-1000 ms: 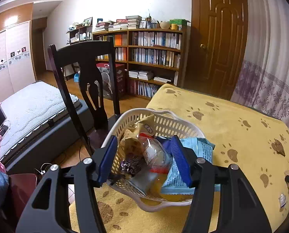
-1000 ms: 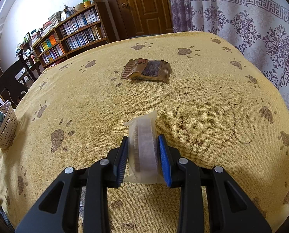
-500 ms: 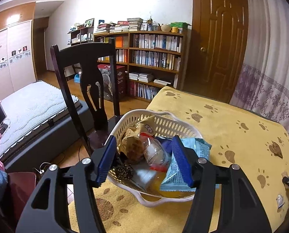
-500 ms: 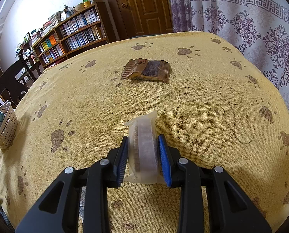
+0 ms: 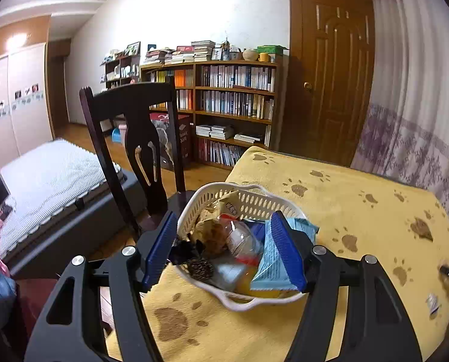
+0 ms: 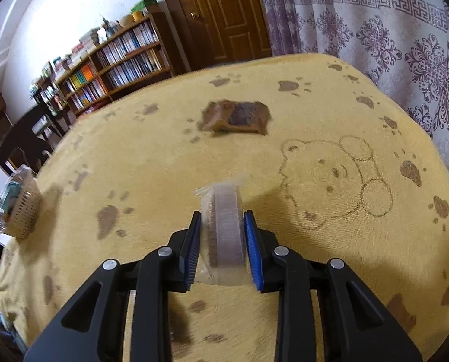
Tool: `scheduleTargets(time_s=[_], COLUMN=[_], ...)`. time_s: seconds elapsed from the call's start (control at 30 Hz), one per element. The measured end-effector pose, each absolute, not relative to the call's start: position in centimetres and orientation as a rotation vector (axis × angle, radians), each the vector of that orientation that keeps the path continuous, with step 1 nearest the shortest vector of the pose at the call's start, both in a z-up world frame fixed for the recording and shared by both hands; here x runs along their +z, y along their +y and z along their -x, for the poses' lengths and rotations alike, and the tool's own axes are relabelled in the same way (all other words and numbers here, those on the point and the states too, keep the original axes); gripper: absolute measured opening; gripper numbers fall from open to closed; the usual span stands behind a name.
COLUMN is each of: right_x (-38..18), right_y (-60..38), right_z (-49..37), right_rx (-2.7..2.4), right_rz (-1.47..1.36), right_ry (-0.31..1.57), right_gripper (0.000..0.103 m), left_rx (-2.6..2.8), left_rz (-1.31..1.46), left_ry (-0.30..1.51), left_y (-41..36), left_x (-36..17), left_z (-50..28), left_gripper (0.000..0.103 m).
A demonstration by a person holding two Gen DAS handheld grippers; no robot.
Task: Organize snacks
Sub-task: 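Carry the clear plastic tube over the basket with the right gripper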
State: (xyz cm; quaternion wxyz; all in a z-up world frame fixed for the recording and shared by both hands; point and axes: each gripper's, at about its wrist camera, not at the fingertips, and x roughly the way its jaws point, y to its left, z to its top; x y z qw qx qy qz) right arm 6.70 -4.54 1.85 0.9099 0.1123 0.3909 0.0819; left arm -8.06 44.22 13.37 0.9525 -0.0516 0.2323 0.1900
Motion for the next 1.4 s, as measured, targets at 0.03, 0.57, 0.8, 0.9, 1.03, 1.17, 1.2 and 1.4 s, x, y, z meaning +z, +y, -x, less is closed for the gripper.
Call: scheduleTargets(time_s=[0.03, 0.57, 0.8, 0.9, 1.03, 1.17, 1.2, 1.4], right_x=[2.3, 11.5, 12.8, 12.6, 12.0, 11.4, 11.2, 9.9], right_y=[-4.3, 14.2, 25.3, 29.3, 33.9, 37.0, 37.2, 39.7], right_z=[-6.4, -4.3, -4.3, -4.1, -4.1, -4.3, -4.4, -5.1], right_rx=[0.182, 0.537, 0.702, 0.756, 0.799, 0.833, 0.837, 0.867], right_rz=[-0.246, -0.084, -0.012, 0.01, 0.037, 0.053, 0.056, 0.062], right_ry=[0.794, 0.725, 0.77, 0.791, 0.819, 0.846, 0.849, 0.861], right_gripper=[0.028, 0.028, 0.028, 0.028, 0.028, 0.028, 0.028, 0.03], left_rx=[0.384, 0.361, 0.351, 0.344, 0.327, 0.311, 0.31, 0.309], left_rz=[0.099, 0.146, 0.218, 0.252, 0.271, 0.28, 0.283, 0.294], left_ry=[0.473, 0.449, 0.442, 0.443, 0.439, 0.433, 0.433, 0.441], left_y=[44.3, 47.9, 50.3, 51.3, 51.8, 51.9, 51.8, 52.2], left_x=[13.3, 11.1, 9.9, 9.1, 8.7, 8.7, 8.7, 8.4], left_z=[8.3, 12.6, 14.1, 14.5, 14.6, 14.5, 14.4, 14.3], left_gripper=[0.066, 0.066, 0.066, 0.067, 0.068, 0.068, 0.068, 0.069])
